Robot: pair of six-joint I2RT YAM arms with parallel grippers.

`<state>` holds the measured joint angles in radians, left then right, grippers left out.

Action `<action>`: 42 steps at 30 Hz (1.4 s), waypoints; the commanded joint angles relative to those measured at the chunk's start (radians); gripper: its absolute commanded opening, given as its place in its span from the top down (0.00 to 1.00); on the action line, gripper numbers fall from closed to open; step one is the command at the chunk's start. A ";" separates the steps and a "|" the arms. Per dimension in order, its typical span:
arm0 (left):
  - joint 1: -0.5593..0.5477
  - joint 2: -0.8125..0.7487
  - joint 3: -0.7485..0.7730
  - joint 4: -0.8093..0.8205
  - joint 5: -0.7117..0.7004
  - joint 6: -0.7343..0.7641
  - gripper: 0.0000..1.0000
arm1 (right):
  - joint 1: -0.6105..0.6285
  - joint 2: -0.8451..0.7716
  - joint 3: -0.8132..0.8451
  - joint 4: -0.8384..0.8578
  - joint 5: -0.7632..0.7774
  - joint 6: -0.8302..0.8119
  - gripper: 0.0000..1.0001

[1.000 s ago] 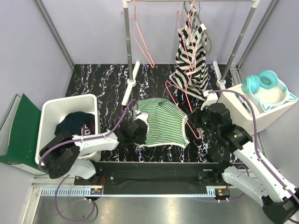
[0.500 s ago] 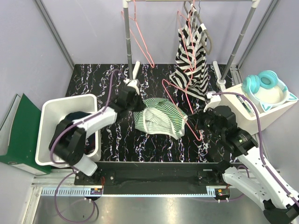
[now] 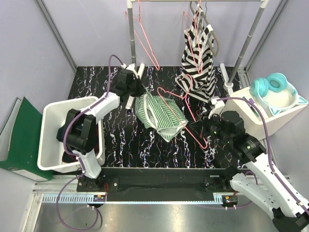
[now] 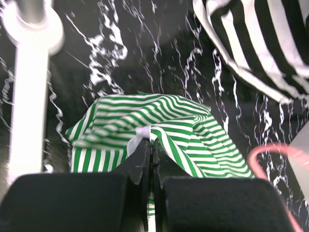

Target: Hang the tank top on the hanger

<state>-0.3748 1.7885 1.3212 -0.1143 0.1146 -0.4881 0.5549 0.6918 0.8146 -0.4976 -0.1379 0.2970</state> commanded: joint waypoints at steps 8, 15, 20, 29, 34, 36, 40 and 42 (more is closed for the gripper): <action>0.059 0.017 0.099 0.002 0.126 0.020 1.00 | 0.019 0.060 -0.023 0.116 -0.138 0.004 1.00; 0.063 0.003 0.107 -0.027 0.146 0.043 1.00 | 0.045 0.089 -0.026 0.137 -0.167 0.001 1.00; 0.062 -0.023 0.093 -0.035 0.187 0.045 1.00 | 0.048 0.100 -0.037 0.157 -0.157 0.001 1.00; 0.062 -0.089 0.069 -0.047 0.281 0.043 1.00 | 0.059 0.133 -0.038 0.174 -0.138 -0.007 1.00; 0.062 -0.130 0.062 -0.073 0.293 0.055 1.00 | 0.063 0.137 -0.038 0.180 -0.124 -0.010 1.00; 0.063 -0.144 0.058 -0.077 0.301 0.052 1.00 | 0.066 0.138 -0.037 0.185 -0.120 -0.012 1.00; 0.048 -0.170 0.036 -0.070 0.345 0.023 1.00 | 0.069 0.137 -0.051 0.226 -0.126 -0.016 1.00; 0.030 -0.185 0.038 -0.071 0.364 0.020 1.00 | 0.073 0.137 -0.063 0.257 -0.132 -0.016 1.00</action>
<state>-0.3214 1.6596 1.3655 -0.1974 0.4038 -0.4519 0.6113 0.8318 0.7628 -0.3553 -0.2729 0.2943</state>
